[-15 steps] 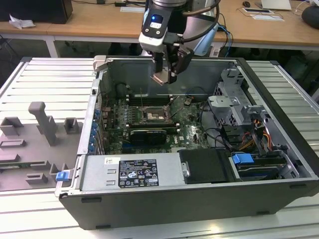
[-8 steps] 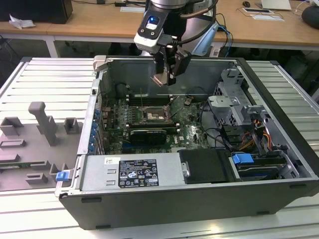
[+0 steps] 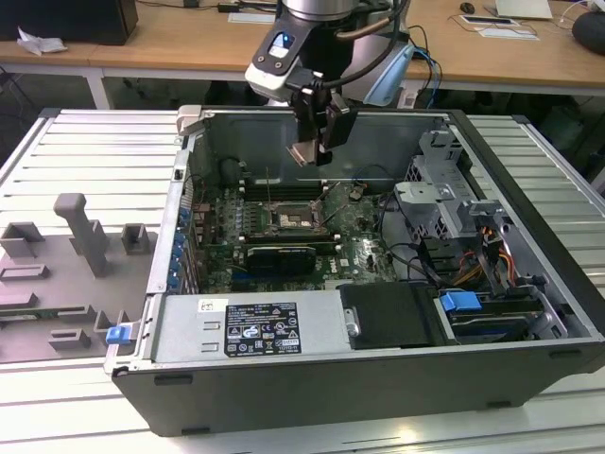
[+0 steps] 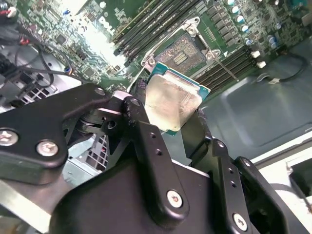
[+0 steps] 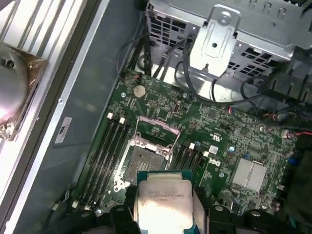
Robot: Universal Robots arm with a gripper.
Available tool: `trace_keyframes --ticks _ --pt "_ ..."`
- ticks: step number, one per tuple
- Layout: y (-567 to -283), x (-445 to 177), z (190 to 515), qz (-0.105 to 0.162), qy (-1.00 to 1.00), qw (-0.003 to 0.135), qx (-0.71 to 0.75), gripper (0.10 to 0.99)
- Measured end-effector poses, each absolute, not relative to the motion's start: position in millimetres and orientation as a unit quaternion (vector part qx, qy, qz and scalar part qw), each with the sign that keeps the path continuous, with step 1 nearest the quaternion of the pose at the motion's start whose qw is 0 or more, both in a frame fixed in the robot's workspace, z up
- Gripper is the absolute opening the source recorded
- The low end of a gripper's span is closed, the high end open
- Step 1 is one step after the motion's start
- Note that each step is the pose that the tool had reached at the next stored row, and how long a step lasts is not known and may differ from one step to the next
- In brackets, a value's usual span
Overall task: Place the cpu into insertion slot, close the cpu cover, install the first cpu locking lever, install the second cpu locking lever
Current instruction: 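Place the cpu into insertion slot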
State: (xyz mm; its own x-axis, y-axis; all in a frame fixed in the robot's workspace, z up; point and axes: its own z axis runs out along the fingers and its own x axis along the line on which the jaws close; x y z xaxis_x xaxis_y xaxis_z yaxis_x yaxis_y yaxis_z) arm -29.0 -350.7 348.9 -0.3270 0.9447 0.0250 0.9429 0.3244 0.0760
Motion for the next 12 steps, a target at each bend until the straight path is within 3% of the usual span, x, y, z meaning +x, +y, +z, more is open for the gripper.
trace_keyframes --ticks 12 --pt "-351 -29 333 0.035 0.728 0.015 0.685 0.533"
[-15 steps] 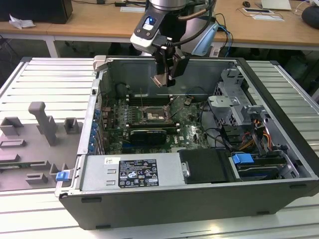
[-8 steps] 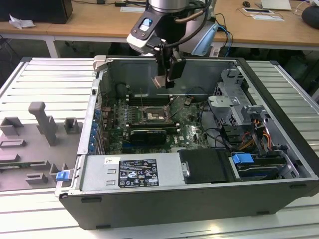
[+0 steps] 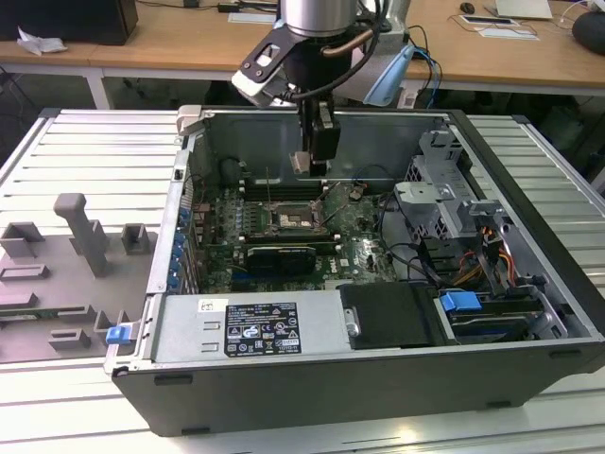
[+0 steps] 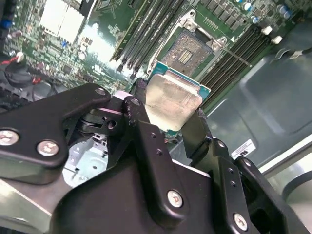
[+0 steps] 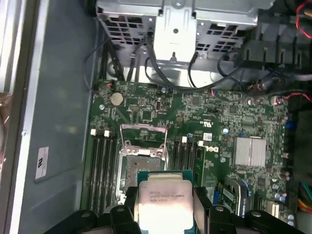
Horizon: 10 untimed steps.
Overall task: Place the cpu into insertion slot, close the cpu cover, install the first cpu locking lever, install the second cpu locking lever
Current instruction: 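Place the cpu into insertion slot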
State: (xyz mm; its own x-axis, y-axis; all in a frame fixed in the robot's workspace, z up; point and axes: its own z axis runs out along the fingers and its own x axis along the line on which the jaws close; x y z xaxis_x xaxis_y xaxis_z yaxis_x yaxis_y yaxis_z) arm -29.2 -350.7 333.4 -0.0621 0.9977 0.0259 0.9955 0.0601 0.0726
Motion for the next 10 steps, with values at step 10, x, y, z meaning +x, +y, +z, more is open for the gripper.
trace_keyframes --ticks 10 --pt "-351.7 -29.8 323.5 0.038 0.708 0.018 0.705 0.533"
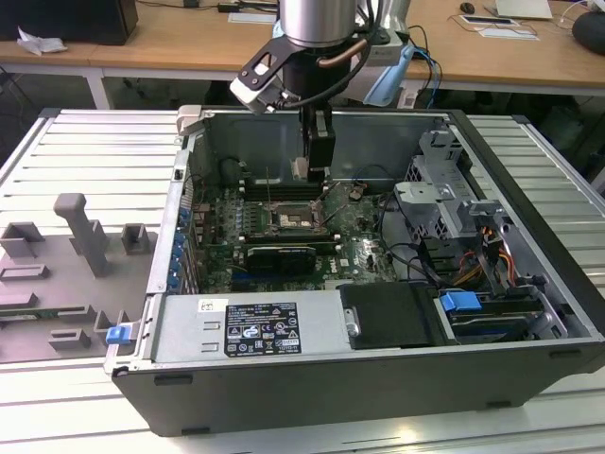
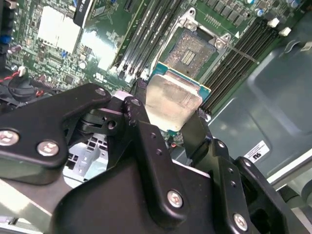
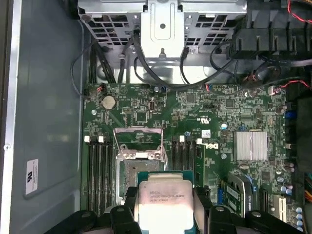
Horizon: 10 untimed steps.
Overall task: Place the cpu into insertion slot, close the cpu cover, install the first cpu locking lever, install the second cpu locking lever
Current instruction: 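Place the cpu into insertion slot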
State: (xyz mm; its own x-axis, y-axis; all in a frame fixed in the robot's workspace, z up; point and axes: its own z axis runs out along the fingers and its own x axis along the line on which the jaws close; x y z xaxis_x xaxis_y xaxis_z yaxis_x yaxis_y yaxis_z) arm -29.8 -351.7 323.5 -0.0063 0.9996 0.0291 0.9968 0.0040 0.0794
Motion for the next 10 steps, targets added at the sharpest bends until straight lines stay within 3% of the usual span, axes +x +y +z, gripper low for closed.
trace_keyframes --ticks 10 --pt "-352 -32 303 0.043 0.718 0.015 0.695 0.533"
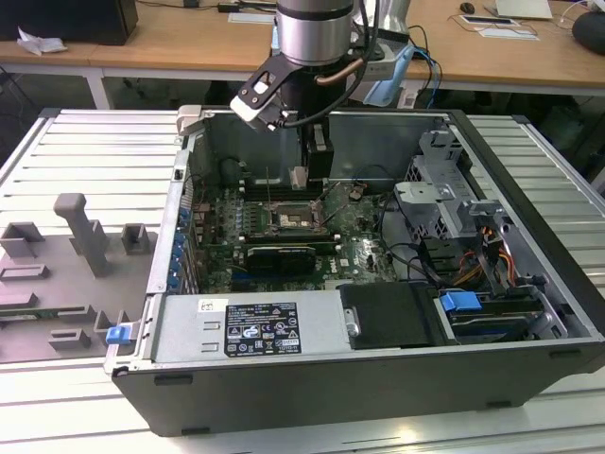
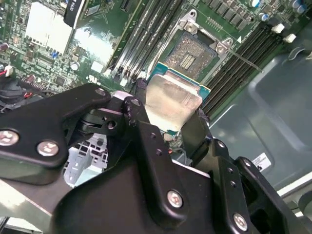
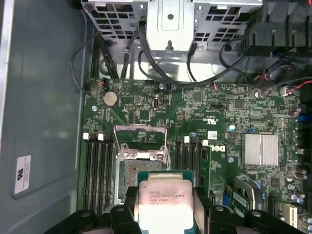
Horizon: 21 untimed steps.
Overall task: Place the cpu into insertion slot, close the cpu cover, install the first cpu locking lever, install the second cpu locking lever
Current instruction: 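Place the cpu into insertion slot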
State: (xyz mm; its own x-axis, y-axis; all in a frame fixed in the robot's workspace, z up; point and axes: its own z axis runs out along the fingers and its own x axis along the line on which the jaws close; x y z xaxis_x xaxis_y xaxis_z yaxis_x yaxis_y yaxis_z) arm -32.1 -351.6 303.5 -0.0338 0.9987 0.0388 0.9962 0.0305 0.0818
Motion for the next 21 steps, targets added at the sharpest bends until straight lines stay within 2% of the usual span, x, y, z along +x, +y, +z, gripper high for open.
trace_keyframes --ticks 21 --pt "-351 -39 256 0.041 0.712 0.014 0.701 0.533"
